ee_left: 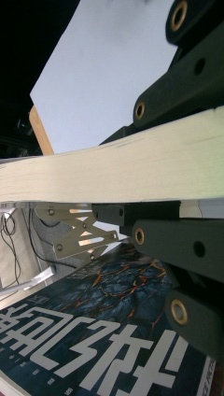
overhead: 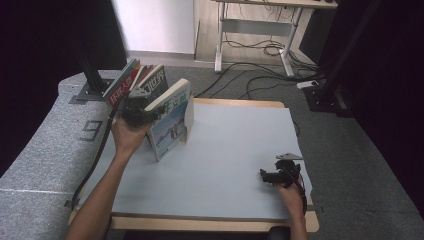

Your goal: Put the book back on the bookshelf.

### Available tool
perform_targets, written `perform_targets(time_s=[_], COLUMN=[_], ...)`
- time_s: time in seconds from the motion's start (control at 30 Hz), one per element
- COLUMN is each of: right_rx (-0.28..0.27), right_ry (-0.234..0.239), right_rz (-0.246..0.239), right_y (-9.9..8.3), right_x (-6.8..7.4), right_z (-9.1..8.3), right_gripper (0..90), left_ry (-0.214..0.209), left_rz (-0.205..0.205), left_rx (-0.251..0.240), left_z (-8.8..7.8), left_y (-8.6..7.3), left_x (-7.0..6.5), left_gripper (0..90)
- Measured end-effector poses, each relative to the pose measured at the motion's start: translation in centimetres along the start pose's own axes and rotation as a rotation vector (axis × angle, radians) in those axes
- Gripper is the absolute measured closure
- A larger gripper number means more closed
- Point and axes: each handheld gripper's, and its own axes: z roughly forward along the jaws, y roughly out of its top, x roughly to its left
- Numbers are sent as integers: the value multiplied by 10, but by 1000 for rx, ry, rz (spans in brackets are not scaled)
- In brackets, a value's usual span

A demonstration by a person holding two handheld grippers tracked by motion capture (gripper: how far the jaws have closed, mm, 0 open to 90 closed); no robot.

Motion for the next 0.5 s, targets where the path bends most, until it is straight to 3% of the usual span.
perform_targets(time_s=[0.13,0.33,0.5], right_rx=[0,0,0], right_ry=[0,0,0], right_rz=[0,0,0], right_y=[0,0,0], right_x=[0,0,0], right_z=[0,0,0], right_gripper=[0,0,0], left_ry=[10,-11,6], left_rz=[-15,-53,-44], left_rx=[-5,-13,-19], left_z=[1,4,9], left_y=[1,7,14], left_x=[0,5,0], left_gripper=[738,741,741])
